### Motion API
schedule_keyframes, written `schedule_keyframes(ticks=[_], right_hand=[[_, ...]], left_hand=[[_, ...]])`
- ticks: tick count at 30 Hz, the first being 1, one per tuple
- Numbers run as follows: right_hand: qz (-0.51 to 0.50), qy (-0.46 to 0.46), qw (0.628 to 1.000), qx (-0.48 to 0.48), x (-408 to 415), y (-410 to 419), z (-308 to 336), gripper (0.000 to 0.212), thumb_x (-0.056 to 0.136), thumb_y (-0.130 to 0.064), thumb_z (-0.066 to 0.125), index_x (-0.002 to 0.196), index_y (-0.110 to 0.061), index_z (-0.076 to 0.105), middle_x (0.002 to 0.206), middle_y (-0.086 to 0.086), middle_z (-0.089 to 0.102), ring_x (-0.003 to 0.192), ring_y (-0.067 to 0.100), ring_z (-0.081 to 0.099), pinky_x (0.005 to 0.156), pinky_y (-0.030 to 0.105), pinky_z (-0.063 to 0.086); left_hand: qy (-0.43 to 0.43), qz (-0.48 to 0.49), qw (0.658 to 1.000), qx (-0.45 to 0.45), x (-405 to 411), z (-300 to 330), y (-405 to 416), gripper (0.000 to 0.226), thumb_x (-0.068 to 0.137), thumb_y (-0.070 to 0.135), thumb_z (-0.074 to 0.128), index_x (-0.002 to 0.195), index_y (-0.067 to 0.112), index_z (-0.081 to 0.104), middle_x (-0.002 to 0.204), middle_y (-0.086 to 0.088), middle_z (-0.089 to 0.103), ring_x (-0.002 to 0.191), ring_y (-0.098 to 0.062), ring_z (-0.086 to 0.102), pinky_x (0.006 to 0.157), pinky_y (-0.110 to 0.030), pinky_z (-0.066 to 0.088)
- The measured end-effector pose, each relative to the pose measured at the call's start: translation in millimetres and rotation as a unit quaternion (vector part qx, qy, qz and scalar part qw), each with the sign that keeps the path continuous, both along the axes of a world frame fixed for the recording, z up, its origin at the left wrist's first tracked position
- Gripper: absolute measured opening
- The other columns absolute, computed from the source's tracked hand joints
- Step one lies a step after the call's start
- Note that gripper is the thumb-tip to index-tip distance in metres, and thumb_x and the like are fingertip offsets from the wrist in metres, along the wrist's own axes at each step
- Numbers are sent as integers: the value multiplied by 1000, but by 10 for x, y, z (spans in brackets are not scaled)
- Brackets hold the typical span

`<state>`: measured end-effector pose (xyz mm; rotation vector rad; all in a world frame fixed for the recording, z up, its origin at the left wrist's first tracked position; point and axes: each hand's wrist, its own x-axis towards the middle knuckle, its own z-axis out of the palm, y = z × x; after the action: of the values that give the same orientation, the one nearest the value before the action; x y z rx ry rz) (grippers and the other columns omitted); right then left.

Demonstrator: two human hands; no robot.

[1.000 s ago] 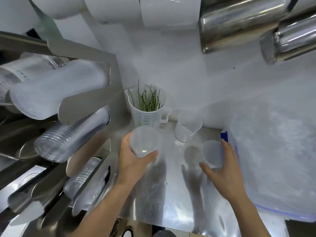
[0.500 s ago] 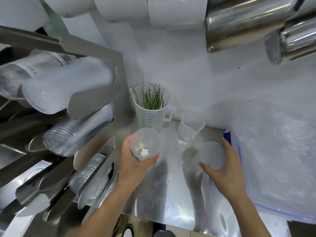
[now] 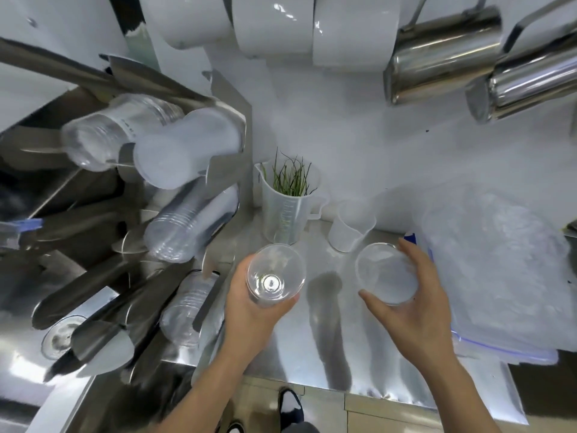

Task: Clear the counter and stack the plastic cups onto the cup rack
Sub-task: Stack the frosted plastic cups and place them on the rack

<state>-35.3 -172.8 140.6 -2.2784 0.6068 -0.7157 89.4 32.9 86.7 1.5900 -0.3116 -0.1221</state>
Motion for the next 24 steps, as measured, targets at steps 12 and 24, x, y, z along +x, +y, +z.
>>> schedule_keyframes(ticks=[12, 24], right_hand=[[62, -208, 975, 36, -355, 761, 691, 87, 64, -23, 89, 139, -17, 44, 137, 12, 53, 122, 31, 56, 103, 53, 45], [144, -234, 953, 127, -565, 1200, 1028, 93, 63, -46, 88, 139, -14, 45, 131, 22, 57, 112, 40, 58, 95, 53, 48]], left_hand=[[-11, -97, 995, 17, -321, 111, 566, 81, 61, 19, 96, 129, 33, 55, 125, 15, 62, 120, -6, 59, 95, -16, 48], [-54, -196, 979, 15, -472, 405, 858, 85, 57, 37, 91, 134, 44, 54, 128, 12, 59, 122, -11, 59, 96, -34, 51]])
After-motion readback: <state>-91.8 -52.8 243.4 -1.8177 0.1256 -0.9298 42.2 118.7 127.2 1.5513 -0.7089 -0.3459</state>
